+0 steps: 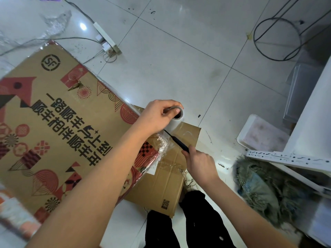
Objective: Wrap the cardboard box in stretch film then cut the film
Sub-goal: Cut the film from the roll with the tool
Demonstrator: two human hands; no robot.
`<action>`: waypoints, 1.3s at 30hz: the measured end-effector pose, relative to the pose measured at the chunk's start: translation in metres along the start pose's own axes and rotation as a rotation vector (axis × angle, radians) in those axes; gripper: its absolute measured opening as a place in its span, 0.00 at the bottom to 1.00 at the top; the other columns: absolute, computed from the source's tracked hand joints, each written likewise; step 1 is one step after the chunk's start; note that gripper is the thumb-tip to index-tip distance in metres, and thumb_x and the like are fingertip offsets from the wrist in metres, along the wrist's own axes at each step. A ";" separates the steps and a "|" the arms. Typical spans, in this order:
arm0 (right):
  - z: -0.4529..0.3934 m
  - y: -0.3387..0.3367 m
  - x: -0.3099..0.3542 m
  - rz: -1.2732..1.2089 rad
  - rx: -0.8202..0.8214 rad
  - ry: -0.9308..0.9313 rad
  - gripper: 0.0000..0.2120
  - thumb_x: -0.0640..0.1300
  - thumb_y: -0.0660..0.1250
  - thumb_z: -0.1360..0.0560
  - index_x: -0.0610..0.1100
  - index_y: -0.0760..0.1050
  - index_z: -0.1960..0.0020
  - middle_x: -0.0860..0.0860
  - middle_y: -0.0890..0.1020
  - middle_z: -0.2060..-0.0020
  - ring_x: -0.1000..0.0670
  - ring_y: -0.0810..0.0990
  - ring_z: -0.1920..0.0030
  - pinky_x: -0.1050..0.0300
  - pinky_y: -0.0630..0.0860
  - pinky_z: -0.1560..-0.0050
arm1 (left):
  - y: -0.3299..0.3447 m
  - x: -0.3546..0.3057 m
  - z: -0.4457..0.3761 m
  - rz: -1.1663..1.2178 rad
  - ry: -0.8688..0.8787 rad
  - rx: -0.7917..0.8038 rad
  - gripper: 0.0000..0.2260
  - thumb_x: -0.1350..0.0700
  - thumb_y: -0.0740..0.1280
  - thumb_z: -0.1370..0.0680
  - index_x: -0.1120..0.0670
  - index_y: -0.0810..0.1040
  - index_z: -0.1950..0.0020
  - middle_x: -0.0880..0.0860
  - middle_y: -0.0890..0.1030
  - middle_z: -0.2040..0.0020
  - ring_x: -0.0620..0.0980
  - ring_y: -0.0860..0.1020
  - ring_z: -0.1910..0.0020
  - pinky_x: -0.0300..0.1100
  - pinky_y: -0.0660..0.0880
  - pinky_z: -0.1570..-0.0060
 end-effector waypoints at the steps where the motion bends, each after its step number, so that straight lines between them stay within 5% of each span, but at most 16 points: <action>1: -0.005 0.002 0.003 -0.006 0.004 -0.017 0.16 0.43 0.76 0.33 0.41 0.68 0.66 0.51 0.65 0.86 0.46 0.66 0.88 0.67 0.39 0.77 | -0.001 0.000 0.000 0.015 -0.004 -0.005 0.09 0.58 0.66 0.22 0.48 0.81 0.46 0.44 0.80 0.45 0.42 0.77 0.43 0.35 0.69 0.39; 9: 0.008 0.017 -0.029 0.016 0.065 -0.016 0.19 0.43 0.77 0.33 0.43 0.64 0.67 0.49 0.69 0.85 0.44 0.68 0.86 0.67 0.40 0.75 | 0.001 -0.001 0.001 0.014 0.017 0.019 0.09 0.59 0.65 0.22 0.49 0.81 0.45 0.46 0.81 0.43 0.44 0.76 0.40 0.39 0.69 0.36; 11: -0.006 0.019 -0.020 -0.005 0.010 -0.079 0.12 0.46 0.67 0.24 0.39 0.69 0.61 0.45 0.76 0.78 0.40 0.76 0.79 0.64 0.50 0.77 | -0.001 -0.003 -0.001 0.007 0.022 0.036 0.09 0.60 0.65 0.22 0.50 0.81 0.46 0.44 0.80 0.45 0.42 0.76 0.42 0.36 0.69 0.37; 14: -0.020 0.026 -0.003 -0.006 0.110 -0.093 0.15 0.49 0.52 0.18 0.38 0.69 0.47 0.41 0.82 0.64 0.38 0.81 0.63 0.55 0.63 0.69 | 0.000 -0.003 0.001 0.001 0.024 0.018 0.09 0.60 0.65 0.22 0.50 0.81 0.45 0.42 0.79 0.46 0.41 0.75 0.43 0.34 0.68 0.39; 20: -0.002 0.035 -0.018 0.052 0.099 0.019 0.16 0.44 0.77 0.34 0.40 0.70 0.65 0.49 0.70 0.85 0.46 0.69 0.87 0.68 0.44 0.78 | 0.001 -0.001 0.000 0.010 0.025 0.023 0.09 0.60 0.65 0.22 0.49 0.81 0.46 0.42 0.80 0.47 0.40 0.75 0.43 0.34 0.69 0.39; 27: -0.005 0.040 -0.013 0.040 0.126 0.019 0.14 0.44 0.74 0.31 0.39 0.70 0.64 0.47 0.72 0.83 0.43 0.72 0.85 0.66 0.51 0.80 | -0.001 -0.003 0.000 -0.003 0.039 0.016 0.09 0.60 0.65 0.22 0.51 0.81 0.45 0.40 0.78 0.48 0.38 0.74 0.45 0.21 0.66 0.49; 31: 0.012 0.046 -0.042 0.039 0.142 0.091 0.19 0.42 0.79 0.38 0.40 0.68 0.67 0.49 0.69 0.85 0.44 0.68 0.88 0.68 0.42 0.77 | 0.002 -0.002 0.001 0.004 0.042 0.028 0.09 0.60 0.65 0.22 0.49 0.81 0.45 0.41 0.79 0.46 0.41 0.75 0.42 0.34 0.68 0.40; 34: -0.006 0.048 -0.029 0.067 0.128 0.010 0.12 0.47 0.63 0.22 0.38 0.70 0.54 0.44 0.79 0.72 0.39 0.79 0.73 0.60 0.49 0.77 | 0.001 -0.003 -0.001 0.002 0.046 0.024 0.09 0.59 0.65 0.22 0.49 0.81 0.46 0.42 0.80 0.46 0.42 0.75 0.42 0.34 0.69 0.40; 36: -0.016 0.054 -0.017 -0.012 0.170 0.022 0.16 0.50 0.51 0.18 0.38 0.68 0.46 0.41 0.82 0.62 0.38 0.81 0.62 0.56 0.59 0.71 | 0.001 -0.002 -0.001 -0.005 0.050 0.027 0.09 0.59 0.65 0.21 0.49 0.81 0.46 0.43 0.80 0.46 0.41 0.76 0.43 0.30 0.69 0.43; 39: -0.018 0.059 -0.015 -0.023 0.152 0.047 0.18 0.50 0.49 0.18 0.37 0.68 0.45 0.41 0.81 0.62 0.38 0.81 0.60 0.56 0.63 0.67 | 0.003 0.000 0.000 0.006 0.065 0.030 0.09 0.60 0.65 0.21 0.49 0.81 0.48 0.42 0.81 0.48 0.41 0.76 0.43 0.34 0.70 0.40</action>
Point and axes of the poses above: each hand's wrist, its own z-axis away from the middle knuckle, its own y-axis out of the palm, x = y × z, the point moved 3 cm from there along -z, towards the middle knuckle
